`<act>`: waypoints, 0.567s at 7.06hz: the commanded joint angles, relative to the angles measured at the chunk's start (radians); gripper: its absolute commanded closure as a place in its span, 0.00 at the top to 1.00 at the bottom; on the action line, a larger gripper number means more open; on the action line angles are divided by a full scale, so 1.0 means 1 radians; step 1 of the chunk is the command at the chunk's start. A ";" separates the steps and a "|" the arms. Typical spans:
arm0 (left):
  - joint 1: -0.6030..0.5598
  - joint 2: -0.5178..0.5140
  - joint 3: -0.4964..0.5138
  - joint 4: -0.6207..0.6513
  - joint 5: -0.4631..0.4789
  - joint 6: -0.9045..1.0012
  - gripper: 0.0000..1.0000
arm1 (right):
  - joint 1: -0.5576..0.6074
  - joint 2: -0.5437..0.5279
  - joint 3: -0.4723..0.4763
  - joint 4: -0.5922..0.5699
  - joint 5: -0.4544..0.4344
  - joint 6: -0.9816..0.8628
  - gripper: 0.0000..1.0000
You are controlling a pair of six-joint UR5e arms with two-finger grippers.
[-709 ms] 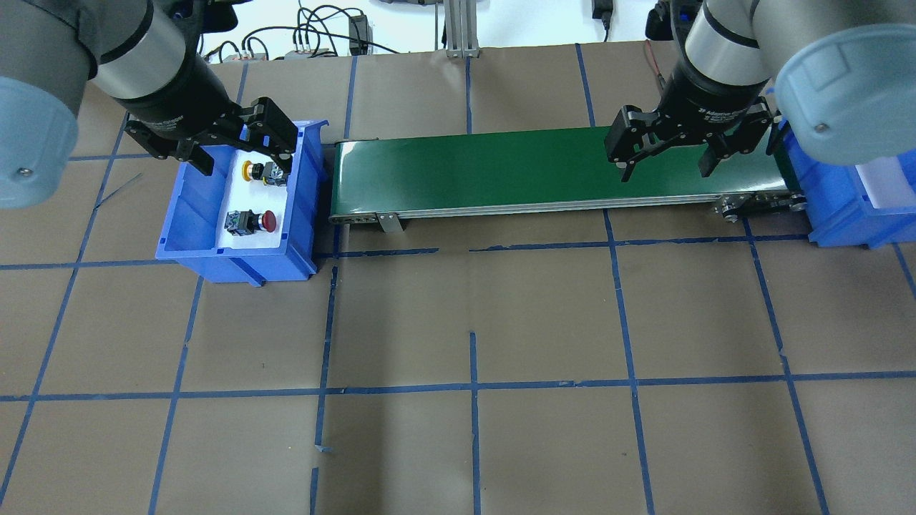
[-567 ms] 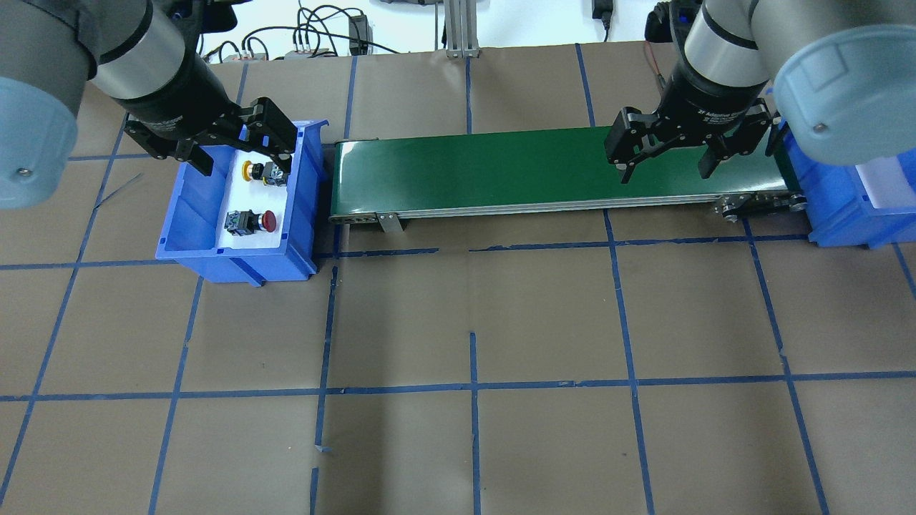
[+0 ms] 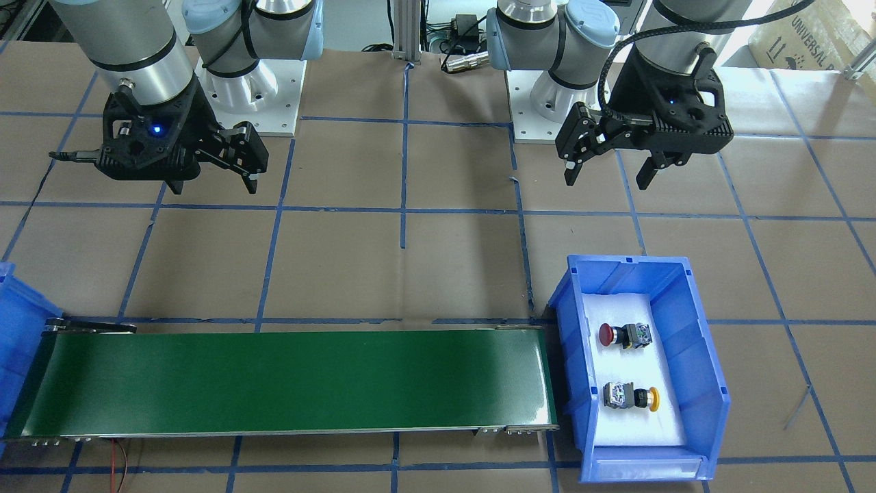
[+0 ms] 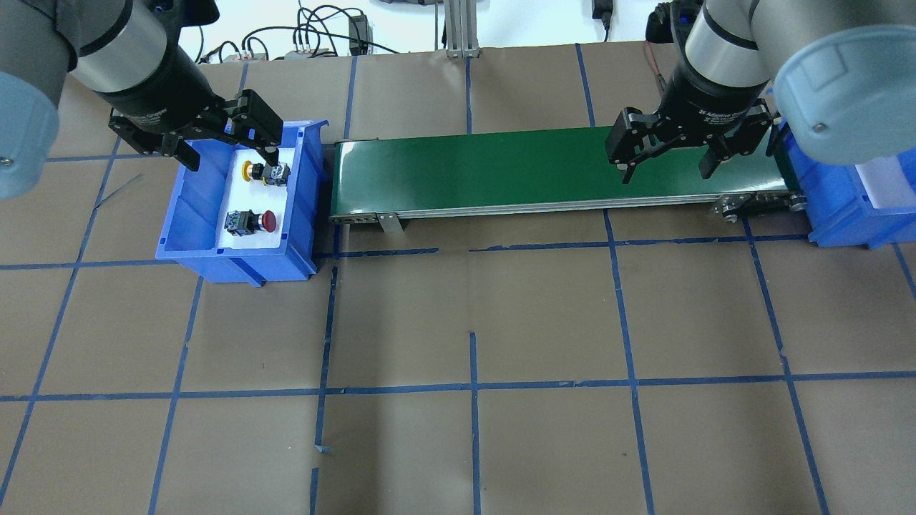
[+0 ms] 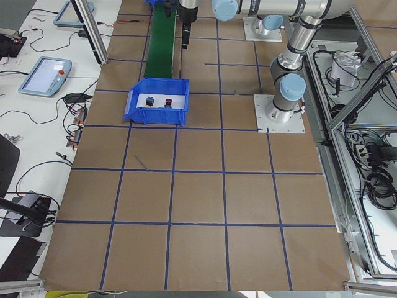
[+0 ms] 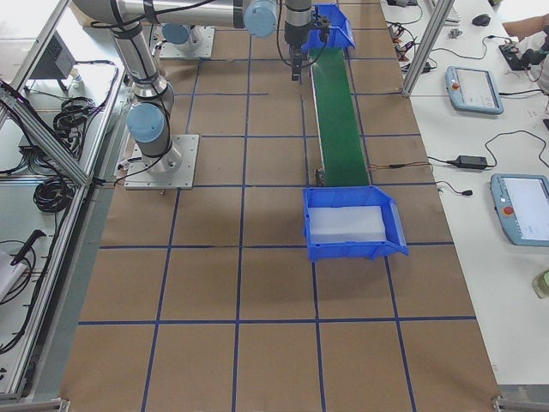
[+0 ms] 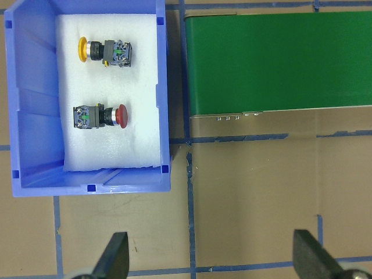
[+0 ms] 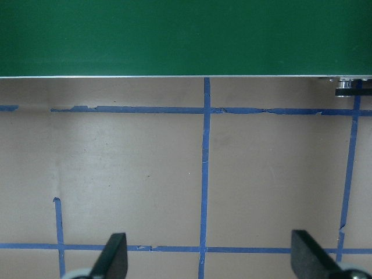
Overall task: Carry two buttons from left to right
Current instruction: 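Move the left gripper down toward the red-capped button in the bin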
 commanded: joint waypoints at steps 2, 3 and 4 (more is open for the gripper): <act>0.111 -0.028 -0.011 -0.001 -0.005 0.265 1.00 | -0.006 0.002 0.003 0.000 -0.008 -0.001 1.00; 0.147 -0.077 -0.014 0.011 -0.004 0.455 1.00 | -0.006 0.002 0.001 -0.002 -0.007 -0.002 1.00; 0.150 -0.103 0.004 0.028 -0.005 0.622 1.00 | -0.006 0.002 0.000 -0.002 -0.004 -0.001 1.00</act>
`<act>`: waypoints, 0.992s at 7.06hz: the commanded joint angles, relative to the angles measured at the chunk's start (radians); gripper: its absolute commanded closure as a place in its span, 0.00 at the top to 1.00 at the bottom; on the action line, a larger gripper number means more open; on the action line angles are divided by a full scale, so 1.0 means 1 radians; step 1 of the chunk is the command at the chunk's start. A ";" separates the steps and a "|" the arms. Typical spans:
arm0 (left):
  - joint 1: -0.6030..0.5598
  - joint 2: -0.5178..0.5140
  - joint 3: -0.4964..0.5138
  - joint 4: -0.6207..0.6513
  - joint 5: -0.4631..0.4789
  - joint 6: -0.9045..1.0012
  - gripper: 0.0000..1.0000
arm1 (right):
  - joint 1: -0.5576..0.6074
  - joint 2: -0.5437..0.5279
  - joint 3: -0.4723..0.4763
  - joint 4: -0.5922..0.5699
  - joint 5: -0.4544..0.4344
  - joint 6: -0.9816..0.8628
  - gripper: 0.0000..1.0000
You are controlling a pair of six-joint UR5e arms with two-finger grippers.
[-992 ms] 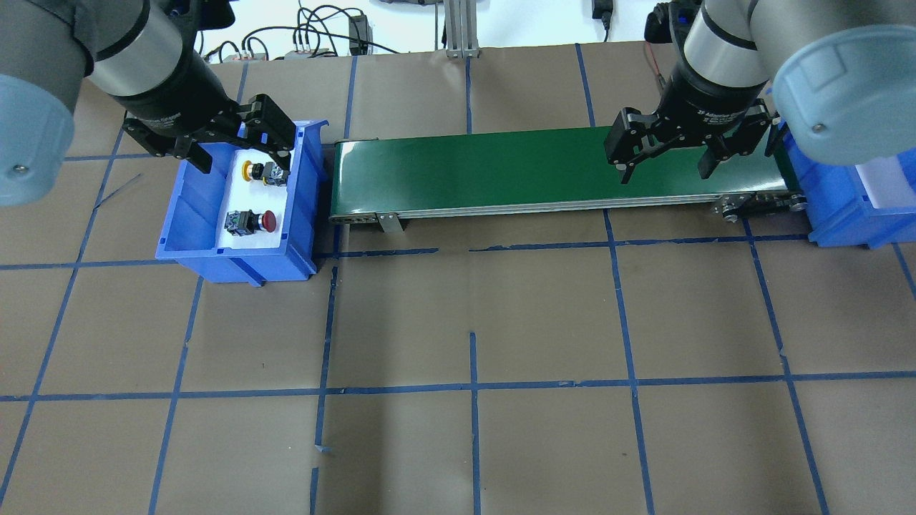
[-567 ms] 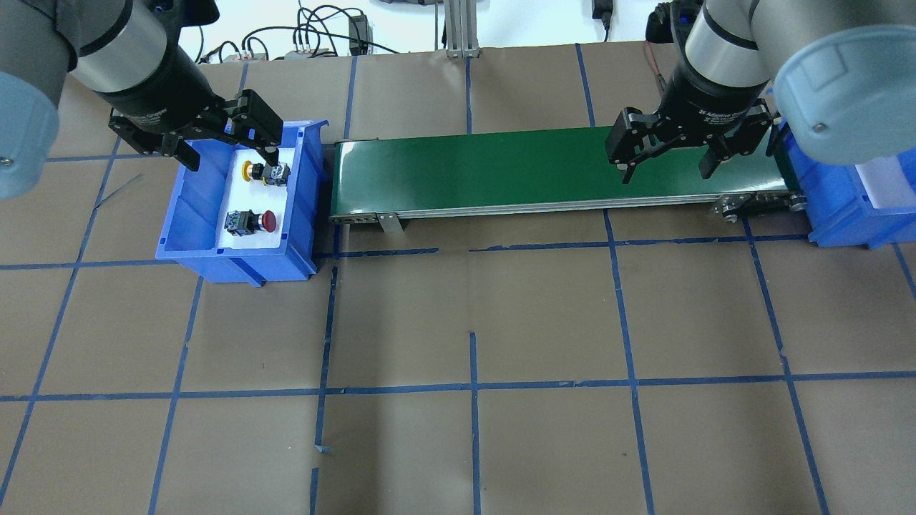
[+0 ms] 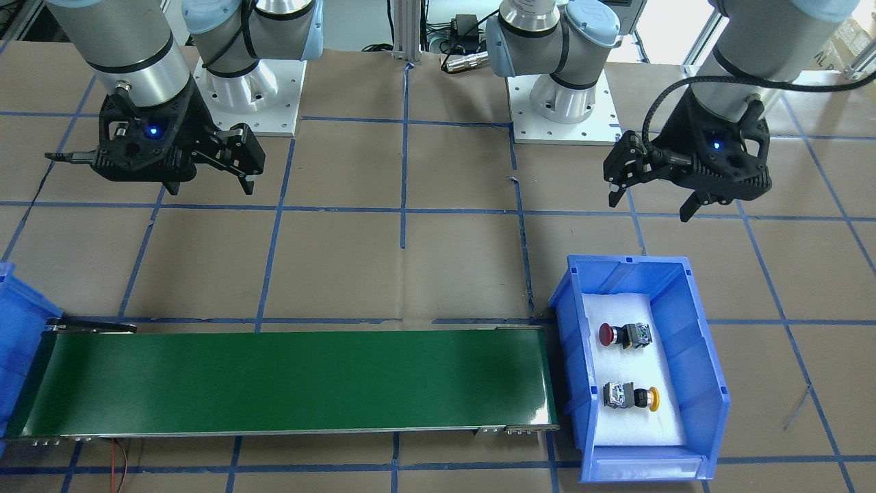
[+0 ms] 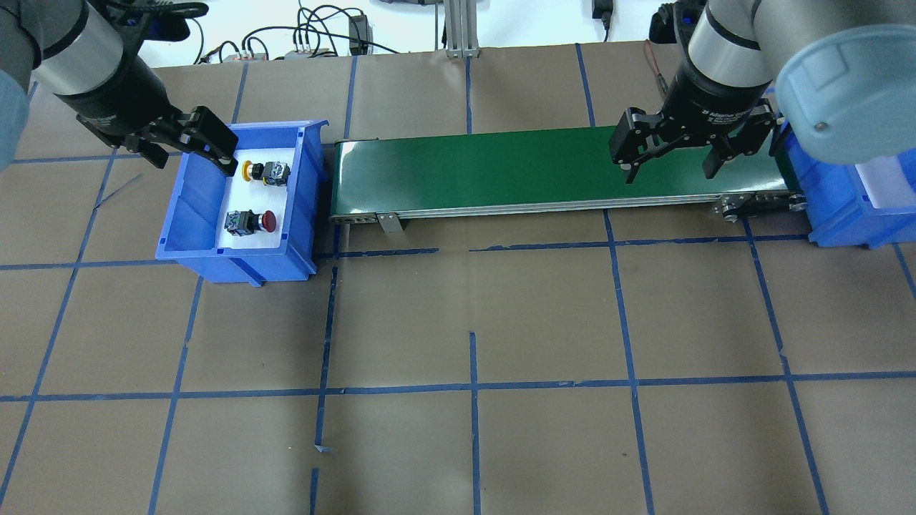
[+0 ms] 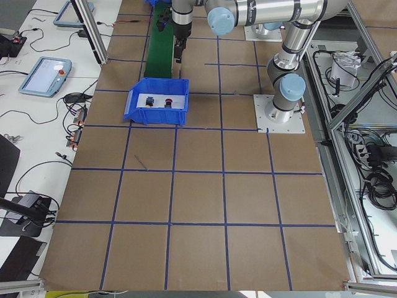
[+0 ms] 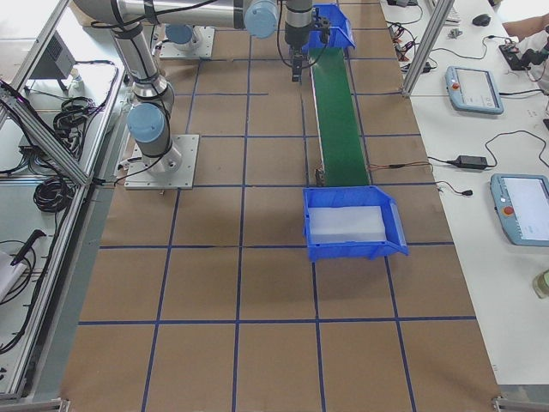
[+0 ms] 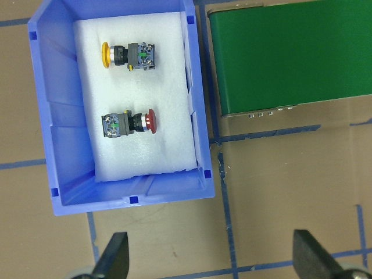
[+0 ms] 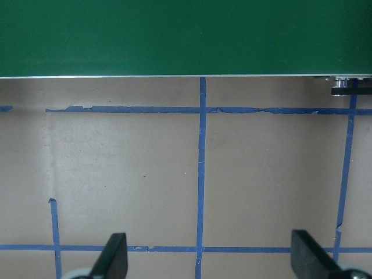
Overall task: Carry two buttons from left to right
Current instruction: 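Move the left gripper down toward the red-capped button in the bin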
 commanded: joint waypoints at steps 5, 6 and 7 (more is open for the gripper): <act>0.026 -0.269 0.009 0.127 0.010 0.981 1.00 | 0.000 0.000 -0.004 -0.002 -0.004 -0.002 1.00; 0.032 -0.307 -0.002 0.159 0.010 1.051 1.00 | 0.000 0.000 -0.004 0.000 -0.005 -0.001 1.00; 0.043 -0.359 -0.006 0.240 0.011 1.106 1.00 | 0.000 0.000 -0.006 -0.004 -0.005 -0.002 1.00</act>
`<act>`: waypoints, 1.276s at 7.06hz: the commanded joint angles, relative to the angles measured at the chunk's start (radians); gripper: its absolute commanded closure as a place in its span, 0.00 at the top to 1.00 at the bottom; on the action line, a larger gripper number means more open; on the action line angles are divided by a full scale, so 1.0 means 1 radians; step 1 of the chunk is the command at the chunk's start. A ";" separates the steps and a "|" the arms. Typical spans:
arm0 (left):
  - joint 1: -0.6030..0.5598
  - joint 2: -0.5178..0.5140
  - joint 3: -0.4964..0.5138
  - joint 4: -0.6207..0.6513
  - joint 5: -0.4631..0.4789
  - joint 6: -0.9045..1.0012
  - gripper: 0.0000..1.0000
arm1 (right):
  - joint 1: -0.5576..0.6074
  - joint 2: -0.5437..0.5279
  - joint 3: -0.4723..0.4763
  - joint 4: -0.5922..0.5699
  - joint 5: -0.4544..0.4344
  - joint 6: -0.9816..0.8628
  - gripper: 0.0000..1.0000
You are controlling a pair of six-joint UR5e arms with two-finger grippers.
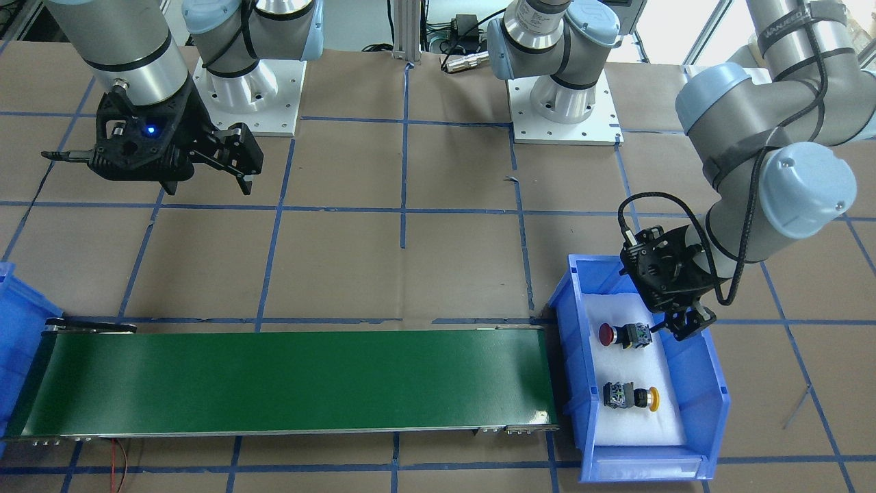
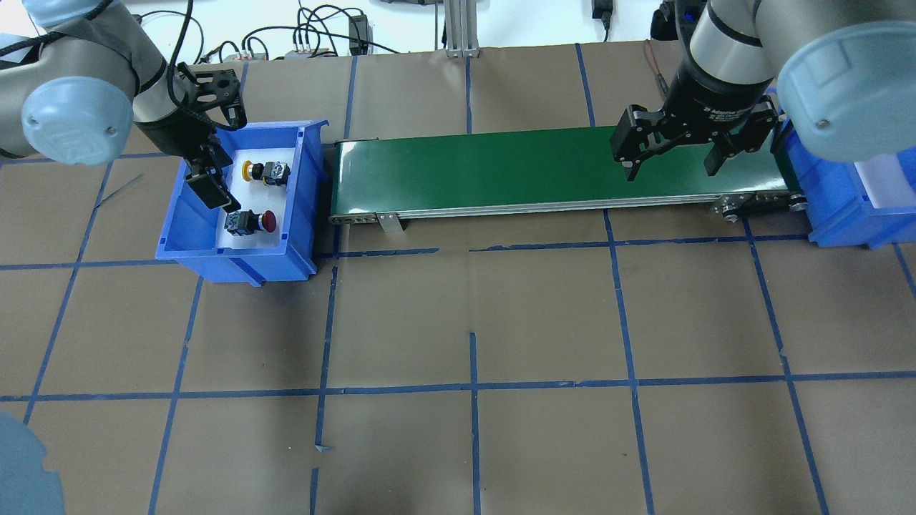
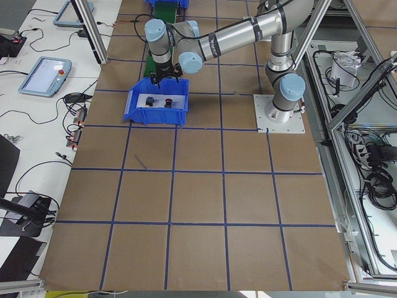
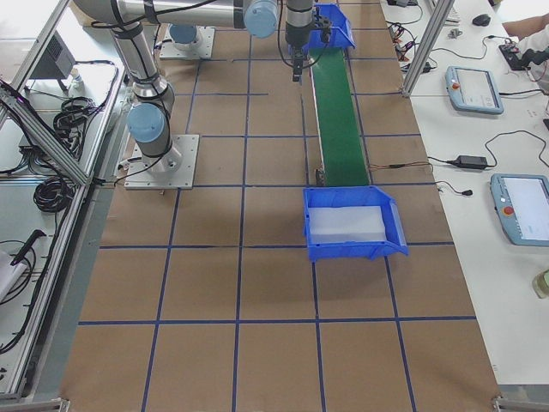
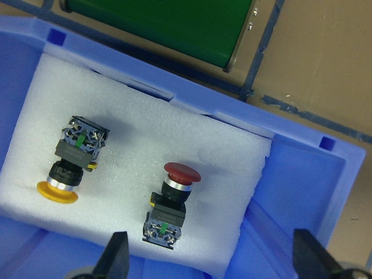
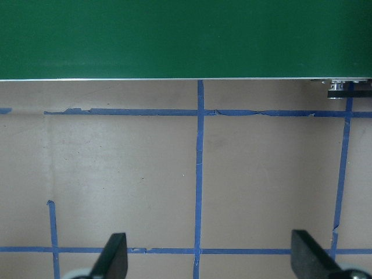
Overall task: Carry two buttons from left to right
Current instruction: 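Lower the left gripper and grasp the red-capped button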
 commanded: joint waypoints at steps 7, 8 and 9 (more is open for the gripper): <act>0.003 -0.152 -0.034 0.124 0.072 0.104 0.99 | 0.000 0.000 0.011 0.003 0.001 0.005 1.00; 0.001 -0.164 -0.035 0.142 0.072 0.104 0.97 | 0.002 -0.002 0.011 0.003 0.001 0.011 1.00; 0.001 -0.160 -0.035 0.142 0.074 0.104 0.90 | 0.000 0.000 0.011 0.003 0.001 0.007 1.00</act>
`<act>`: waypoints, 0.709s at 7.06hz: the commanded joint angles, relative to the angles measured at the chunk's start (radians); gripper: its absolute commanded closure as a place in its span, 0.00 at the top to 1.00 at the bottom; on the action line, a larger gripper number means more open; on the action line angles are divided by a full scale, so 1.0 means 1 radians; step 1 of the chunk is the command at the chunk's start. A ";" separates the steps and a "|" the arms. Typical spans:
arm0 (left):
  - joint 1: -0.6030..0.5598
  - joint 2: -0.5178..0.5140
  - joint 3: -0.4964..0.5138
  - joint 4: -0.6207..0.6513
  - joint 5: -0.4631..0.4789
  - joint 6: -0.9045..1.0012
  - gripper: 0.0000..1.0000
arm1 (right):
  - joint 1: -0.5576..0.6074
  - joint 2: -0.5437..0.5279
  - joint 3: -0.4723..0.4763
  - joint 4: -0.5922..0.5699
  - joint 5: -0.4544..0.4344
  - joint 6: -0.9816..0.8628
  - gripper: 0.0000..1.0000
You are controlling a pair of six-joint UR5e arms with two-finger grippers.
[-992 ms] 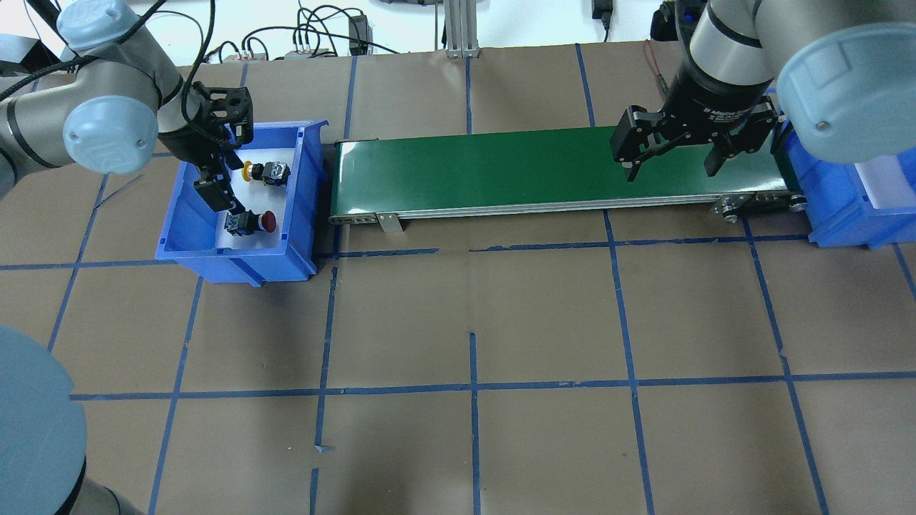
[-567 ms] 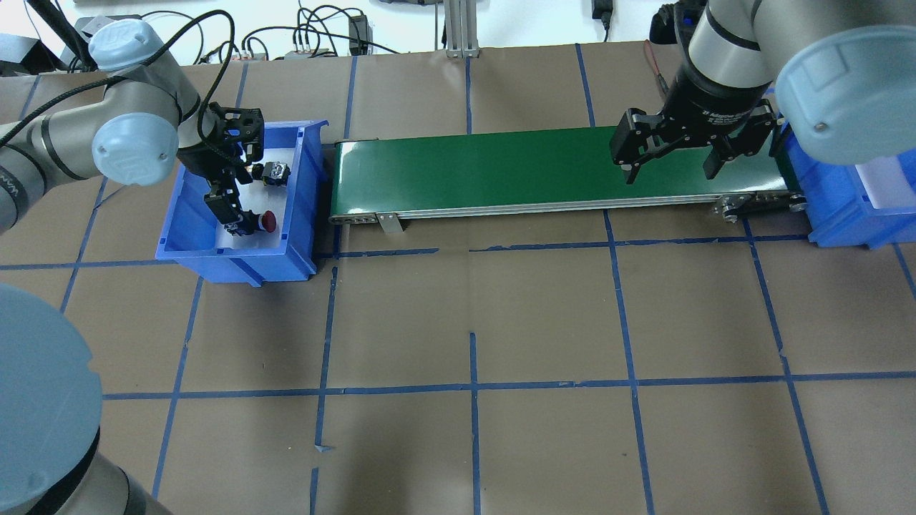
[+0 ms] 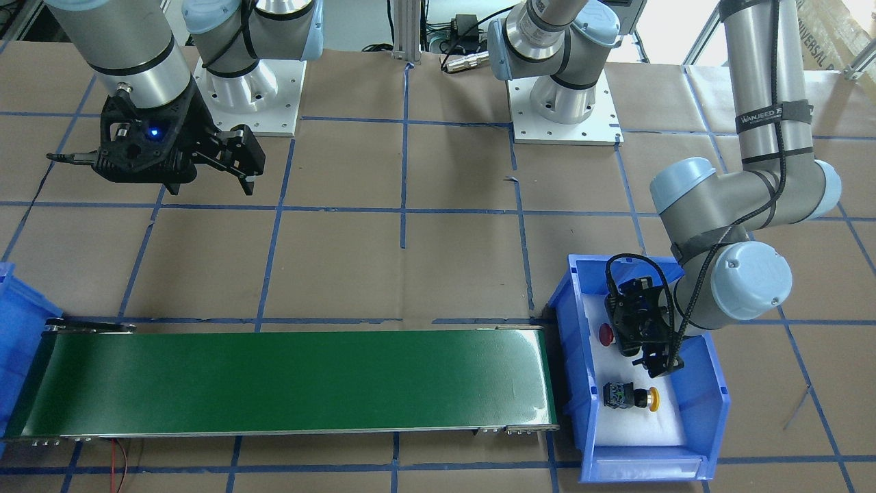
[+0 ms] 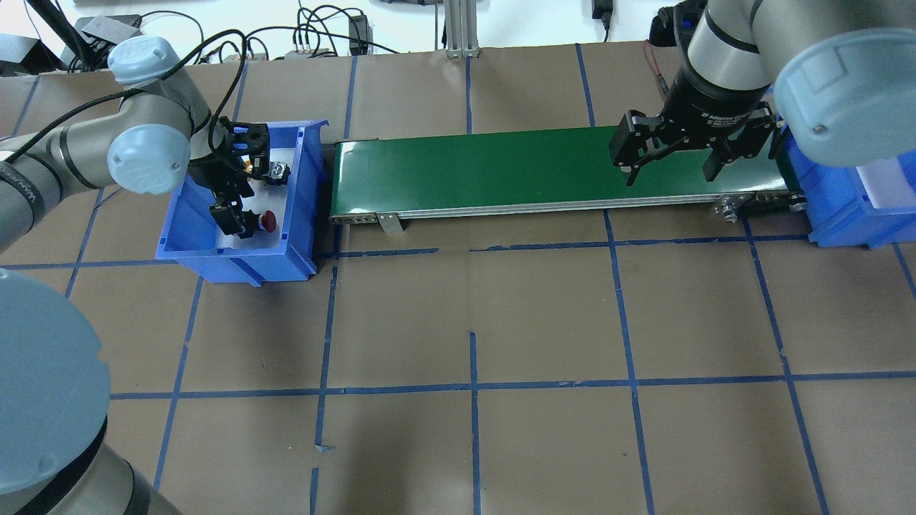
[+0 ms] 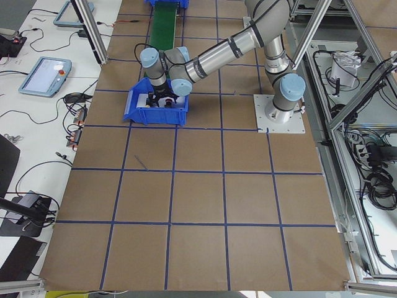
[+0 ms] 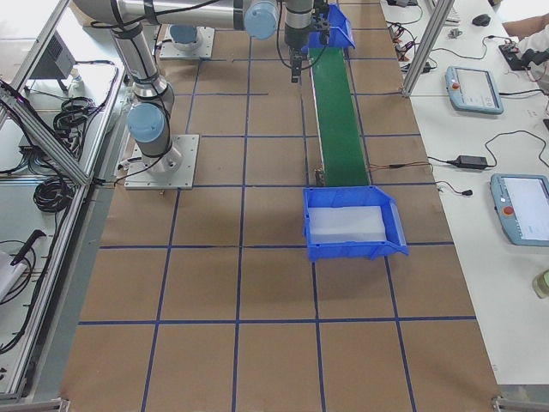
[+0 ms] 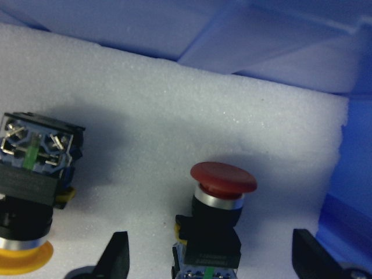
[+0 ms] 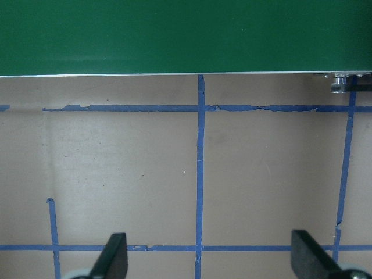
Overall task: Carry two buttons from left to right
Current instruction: 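Lower the left gripper and grasp the red-capped button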
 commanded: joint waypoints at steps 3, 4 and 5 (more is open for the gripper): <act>0.006 -0.012 -0.009 0.029 -0.001 0.000 0.68 | 0.001 -0.001 -0.001 0.000 0.000 -0.005 1.00; 0.007 -0.012 -0.008 0.031 0.000 -0.002 0.61 | 0.001 0.001 -0.001 0.000 -0.002 -0.006 1.00; 0.009 -0.013 -0.005 0.031 0.000 -0.002 0.52 | -0.001 0.001 -0.001 0.000 0.000 -0.006 1.00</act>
